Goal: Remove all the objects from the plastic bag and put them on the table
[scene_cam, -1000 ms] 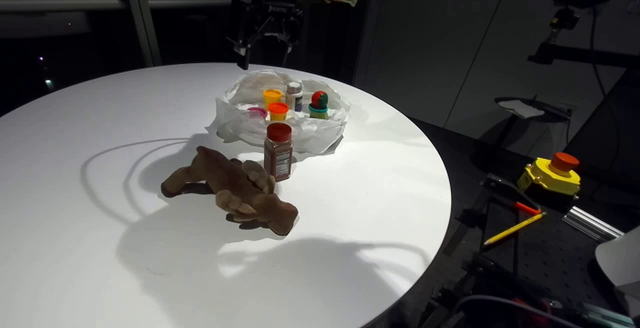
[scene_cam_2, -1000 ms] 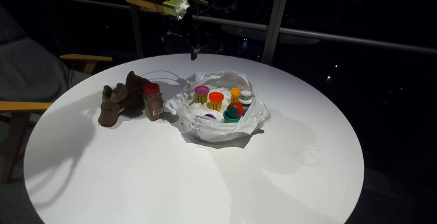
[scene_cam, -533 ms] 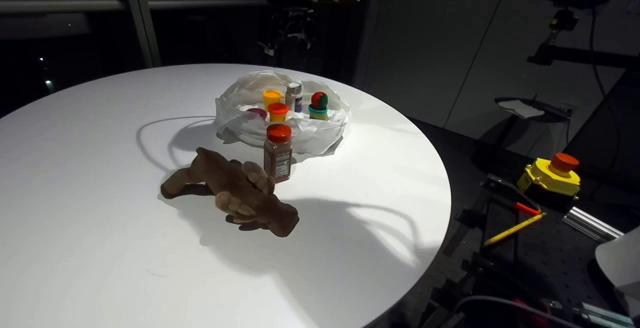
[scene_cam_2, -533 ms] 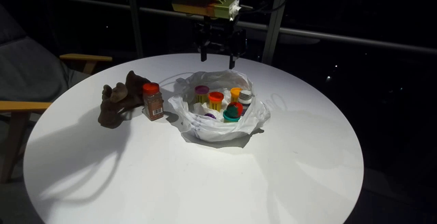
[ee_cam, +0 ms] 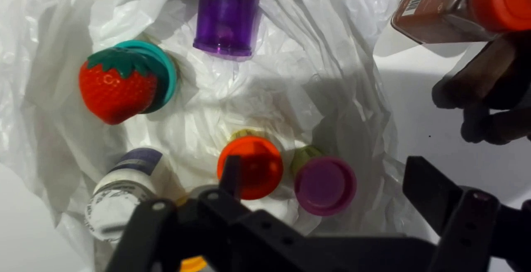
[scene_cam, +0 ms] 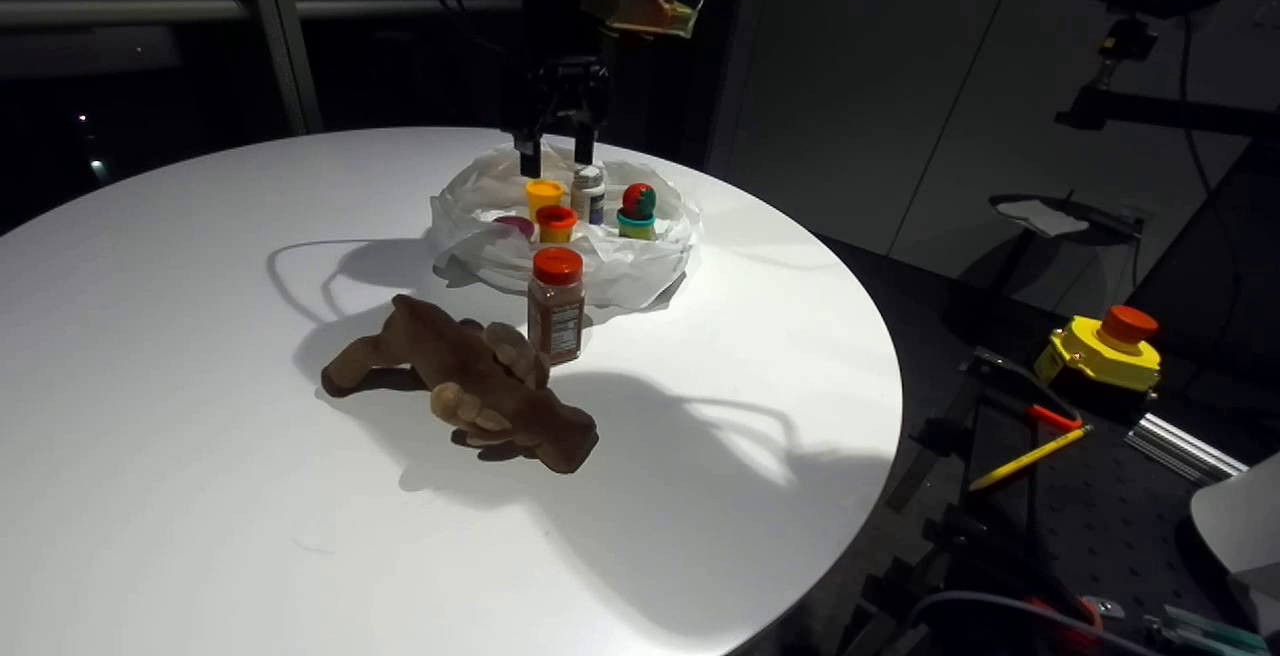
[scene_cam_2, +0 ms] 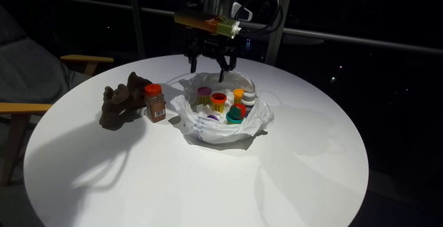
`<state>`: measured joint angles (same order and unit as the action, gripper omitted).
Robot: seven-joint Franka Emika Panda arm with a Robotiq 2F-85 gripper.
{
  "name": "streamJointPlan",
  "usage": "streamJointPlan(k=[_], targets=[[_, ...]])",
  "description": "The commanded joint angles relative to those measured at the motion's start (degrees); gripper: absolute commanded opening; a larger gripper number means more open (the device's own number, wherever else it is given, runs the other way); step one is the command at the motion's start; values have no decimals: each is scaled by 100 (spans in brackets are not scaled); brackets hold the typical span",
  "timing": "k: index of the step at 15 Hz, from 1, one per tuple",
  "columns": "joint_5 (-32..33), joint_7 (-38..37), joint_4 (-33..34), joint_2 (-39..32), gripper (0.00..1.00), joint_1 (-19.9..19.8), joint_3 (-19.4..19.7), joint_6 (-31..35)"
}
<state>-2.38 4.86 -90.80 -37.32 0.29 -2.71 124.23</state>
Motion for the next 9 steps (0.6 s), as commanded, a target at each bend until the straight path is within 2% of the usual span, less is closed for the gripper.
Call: streamJointPlan(k=[1,5,6,7,9], targets=[[-109,123,129,-257,100,-15,-105,190],[16,14,98,-402,100,93,-63,359],[-123,14,113,-260,100,78,-174,106],[-25,13,20,-389,100,67,-78,264],[-36,15,56,-367,100,86,-129,240]])
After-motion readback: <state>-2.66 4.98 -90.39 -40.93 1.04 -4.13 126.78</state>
